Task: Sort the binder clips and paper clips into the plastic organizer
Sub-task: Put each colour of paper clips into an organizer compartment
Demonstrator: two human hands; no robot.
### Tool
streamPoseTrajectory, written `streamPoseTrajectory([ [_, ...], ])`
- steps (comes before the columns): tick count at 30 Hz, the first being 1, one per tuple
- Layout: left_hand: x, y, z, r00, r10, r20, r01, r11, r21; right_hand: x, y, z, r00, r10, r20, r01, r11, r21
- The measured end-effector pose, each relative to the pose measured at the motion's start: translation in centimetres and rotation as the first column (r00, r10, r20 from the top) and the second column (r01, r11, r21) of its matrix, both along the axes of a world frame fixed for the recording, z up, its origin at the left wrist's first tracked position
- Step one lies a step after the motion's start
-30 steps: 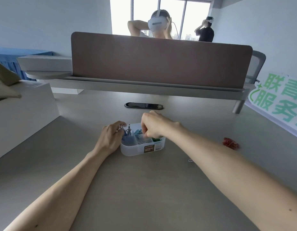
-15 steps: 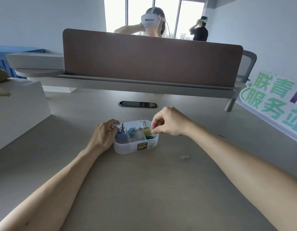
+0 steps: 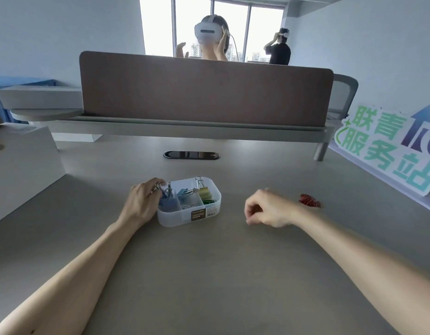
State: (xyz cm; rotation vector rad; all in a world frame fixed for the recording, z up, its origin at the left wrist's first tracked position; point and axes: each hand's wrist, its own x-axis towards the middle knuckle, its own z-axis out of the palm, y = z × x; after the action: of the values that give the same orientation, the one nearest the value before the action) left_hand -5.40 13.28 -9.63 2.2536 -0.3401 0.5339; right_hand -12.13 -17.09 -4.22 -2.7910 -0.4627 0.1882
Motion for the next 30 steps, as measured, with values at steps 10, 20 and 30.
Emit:
streamPoseTrajectory([
  [10,-0.1,-0.3,0.2,0.999,-0.032,-0.028,0.032,0.999,0.019,3.8,10.6,0.9,0.958,0.141,0.251,-0.181,0.973,0.145],
  [20,0.9,-4.1,0.0,0.997,-0.076,0.021,0.074,0.996,0.053,2.9,-5.8,1.1,0.907,-0.348,0.237,0.295,0.927,0.232],
  [30,2.6,-10.7,-0.4,0.995,-0.098,0.019,0.098,0.995,0.028,2.2,-14.6,-1.8,0.901,-0.432,-0.037,0.429,0.9,-0.071],
])
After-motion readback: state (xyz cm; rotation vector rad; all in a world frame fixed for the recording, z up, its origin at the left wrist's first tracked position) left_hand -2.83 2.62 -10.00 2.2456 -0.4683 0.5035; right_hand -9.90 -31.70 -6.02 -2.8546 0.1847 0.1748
